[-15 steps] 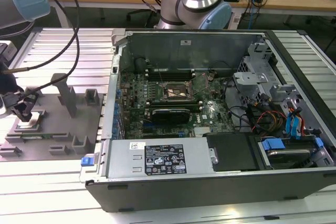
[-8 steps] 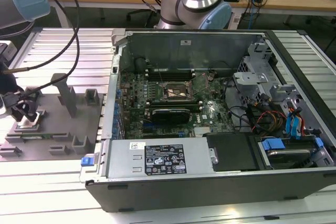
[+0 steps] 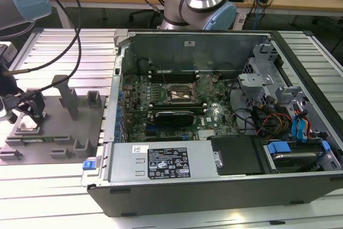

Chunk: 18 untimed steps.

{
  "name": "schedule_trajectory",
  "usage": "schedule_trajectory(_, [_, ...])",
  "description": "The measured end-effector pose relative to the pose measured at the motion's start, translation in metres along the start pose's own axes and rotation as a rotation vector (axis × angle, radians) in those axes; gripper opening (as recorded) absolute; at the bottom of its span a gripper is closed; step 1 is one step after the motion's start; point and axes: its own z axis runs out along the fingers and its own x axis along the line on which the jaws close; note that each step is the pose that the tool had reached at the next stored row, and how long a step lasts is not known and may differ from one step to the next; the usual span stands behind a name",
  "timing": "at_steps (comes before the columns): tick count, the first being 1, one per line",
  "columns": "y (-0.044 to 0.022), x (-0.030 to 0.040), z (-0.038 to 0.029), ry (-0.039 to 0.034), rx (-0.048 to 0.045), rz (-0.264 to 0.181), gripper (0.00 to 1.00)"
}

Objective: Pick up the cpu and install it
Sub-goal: 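Pick up the cpu and move it towards the insertion slot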

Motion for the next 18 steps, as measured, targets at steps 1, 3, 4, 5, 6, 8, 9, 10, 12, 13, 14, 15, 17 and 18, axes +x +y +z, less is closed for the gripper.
schedule_trajectory(1, [0.0000, 0.0001, 0.0010, 0.0012, -0.0006, -0.020, 0.66])
schedule_trajectory(3, [0.0000, 0.0001, 0.0038, 0.0030, -0.0017, -0.059, 0.66])
schedule_trajectory(4, [0.0001, 0.0001, 0.0046, 0.0033, -0.0017, -0.063, 0.66])
schedule_trajectory(5, [0.0004, 0.0001, 0.0056, 0.0033, -0.0018, -0.064, 0.66])
schedule_trajectory(6, [0.0005, 0.0002, 0.0061, 0.0033, -0.0018, -0.064, 0.66])
schedule_trajectory(8, [0.0006, 0.0003, 0.0080, 0.0028, -0.0015, -0.054, 0.66])
schedule_trajectory(9, [0.0006, 0.0003, 0.0087, 0.0026, -0.0014, -0.050, 0.66])
schedule_trajectory(10, [0.0007, 0.0003, 0.0093, 0.0024, -0.0013, -0.046, 0.66])
schedule_trajectory(12, [0.0018, 0.0005, 0.0104, 0.0023, -0.0010, -0.038, 0.66])
schedule_trajectory(13, [0.0024, 0.0005, 0.0107, 0.0021, -0.0009, -0.036, 0.66])
schedule_trajectory(14, [0.0036, 0.0006, 0.0113, 0.0018, -0.0009, -0.032, 0.66])
schedule_trajectory(15, [0.0038, 0.0006, 0.0119, 0.0016, -0.0009, -0.030, 0.66])
schedule_trajectory(17, [0.0042, 0.0007, 0.0143, 0.0015, -0.0008, -0.026, 0.66])
schedule_trajectory(18, [0.0043, 0.0007, 0.0152, 0.0015, -0.0007, -0.025, 0.66])
